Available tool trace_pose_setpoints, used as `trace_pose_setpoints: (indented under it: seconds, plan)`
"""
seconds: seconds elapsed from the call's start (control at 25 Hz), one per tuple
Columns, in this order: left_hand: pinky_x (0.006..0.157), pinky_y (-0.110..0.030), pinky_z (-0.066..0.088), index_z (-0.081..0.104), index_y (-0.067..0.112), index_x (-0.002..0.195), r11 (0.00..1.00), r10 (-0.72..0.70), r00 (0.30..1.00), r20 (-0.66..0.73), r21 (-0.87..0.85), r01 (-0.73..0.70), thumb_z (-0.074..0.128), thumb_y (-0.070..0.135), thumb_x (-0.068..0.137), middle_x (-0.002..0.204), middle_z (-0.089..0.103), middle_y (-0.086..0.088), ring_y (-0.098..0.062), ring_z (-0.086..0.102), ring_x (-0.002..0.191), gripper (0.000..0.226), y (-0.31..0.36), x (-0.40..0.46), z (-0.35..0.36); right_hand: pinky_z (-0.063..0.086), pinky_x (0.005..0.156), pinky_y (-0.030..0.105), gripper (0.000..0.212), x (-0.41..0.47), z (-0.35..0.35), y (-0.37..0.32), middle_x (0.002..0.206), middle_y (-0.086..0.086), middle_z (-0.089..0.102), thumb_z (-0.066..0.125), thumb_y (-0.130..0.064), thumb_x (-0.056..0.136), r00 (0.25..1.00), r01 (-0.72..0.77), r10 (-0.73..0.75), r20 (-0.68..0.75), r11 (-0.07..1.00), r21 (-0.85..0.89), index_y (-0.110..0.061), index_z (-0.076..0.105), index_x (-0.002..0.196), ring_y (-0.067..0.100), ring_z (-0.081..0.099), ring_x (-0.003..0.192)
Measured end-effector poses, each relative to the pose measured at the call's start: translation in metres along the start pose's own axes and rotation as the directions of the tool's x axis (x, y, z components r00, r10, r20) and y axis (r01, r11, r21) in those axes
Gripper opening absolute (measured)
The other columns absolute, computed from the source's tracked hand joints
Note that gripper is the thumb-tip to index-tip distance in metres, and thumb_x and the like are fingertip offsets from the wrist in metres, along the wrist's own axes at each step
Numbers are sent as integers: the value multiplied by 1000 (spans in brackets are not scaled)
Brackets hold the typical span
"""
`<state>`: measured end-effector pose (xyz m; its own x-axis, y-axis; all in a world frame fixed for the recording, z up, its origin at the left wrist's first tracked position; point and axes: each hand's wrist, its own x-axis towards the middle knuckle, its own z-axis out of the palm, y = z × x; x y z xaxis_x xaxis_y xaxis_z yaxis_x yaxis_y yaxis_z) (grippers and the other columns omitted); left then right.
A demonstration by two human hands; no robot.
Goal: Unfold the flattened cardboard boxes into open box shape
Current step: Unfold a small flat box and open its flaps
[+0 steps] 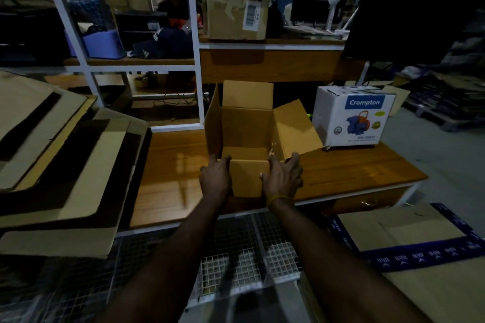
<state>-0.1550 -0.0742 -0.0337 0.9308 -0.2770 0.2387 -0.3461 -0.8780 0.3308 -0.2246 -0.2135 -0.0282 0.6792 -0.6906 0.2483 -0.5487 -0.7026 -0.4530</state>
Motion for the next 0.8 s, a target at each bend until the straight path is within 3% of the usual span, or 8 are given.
trace_pose_setpoints:
  seconds: [0.08, 0.24, 0.4, 0.48, 0.64, 0.76, 0.8]
  plan:
    - [85, -44, 52, 58, 26, 129, 998, 39, 999, 21, -57, -37, 61, 13, 90, 132, 49, -11, -37, 56, 107, 41, -8, 6, -4, 47, 95, 46, 41, -2, -5, -3, 150, 13, 19, 76, -27, 86, 999, 38, -39, 19, 998, 52, -25, 59, 124, 40, 45, 118]
    - [88, -46, 49, 62, 19, 118, 996, 36, 999, 22, -83, -34, 63, 10, 88, 141, 36, -15, -43, 49, 115, 31, -11, -3, -11, 47, 95, 39, 38, -9, -13, -5, 145, 11, 25, 78, -25, 82, 996, 78, -82, 44, 994, 82, -20, 61, 115, 36, 49, 117]
    - [85, -45, 53, 59, 17, 108, 994, 2, 1000, -15, -107, -4, 66, 3, 87, 161, 0, -20, -46, 51, 113, 26, -12, -29, -20, 44, 102, 40, 39, -28, -16, -6, 158, 16, 5, 76, -20, 84, 994, 69, -77, 82, 993, 95, -19, 58, 119, 39, 42, 127]
    - [84, -44, 52, 61, 17, 108, 993, -18, 1000, -7, -114, 17, 69, 0, 84, 161, -6, -23, -47, 51, 117, 31, -17, -42, -23, 42, 104, 41, 38, -44, -18, -6, 161, 16, -3, 76, -18, 85, 995, 26, -39, 95, 992, 127, -19, 57, 118, 40, 36, 132]
    - [80, -39, 54, 61, 17, 118, 983, -29, 996, -81, -185, 13, 62, 14, 90, 164, 0, -17, -38, 57, 109, 29, -32, -73, -39, 37, 105, 38, 40, -80, -29, -7, 158, 18, 11, 65, -17, 92, 995, -22, -6, 97, 959, 283, -13, 52, 129, 39, 31, 135]
    - [76, -47, 56, 64, 18, 94, 978, 33, 993, -116, -202, -56, 56, 16, 93, 158, 18, -26, -39, 60, 98, 8, -37, -104, -65, 26, 105, 23, 55, -108, -44, -12, 153, 18, 27, 54, -18, 96, 996, -68, 39, 79, 914, 401, -7, 37, 147, 34, 31, 137]
    - [78, -50, 55, 65, 15, 92, 973, 35, 991, -132, -223, -64, 55, 16, 94, 149, 32, -31, -42, 60, 100, 10, -38, -114, -78, 25, 112, 30, 56, -119, -49, -17, 154, 18, 25, 55, -18, 95, 998, -52, 29, 62, 917, 395, -10, 37, 148, 35, 29, 138]
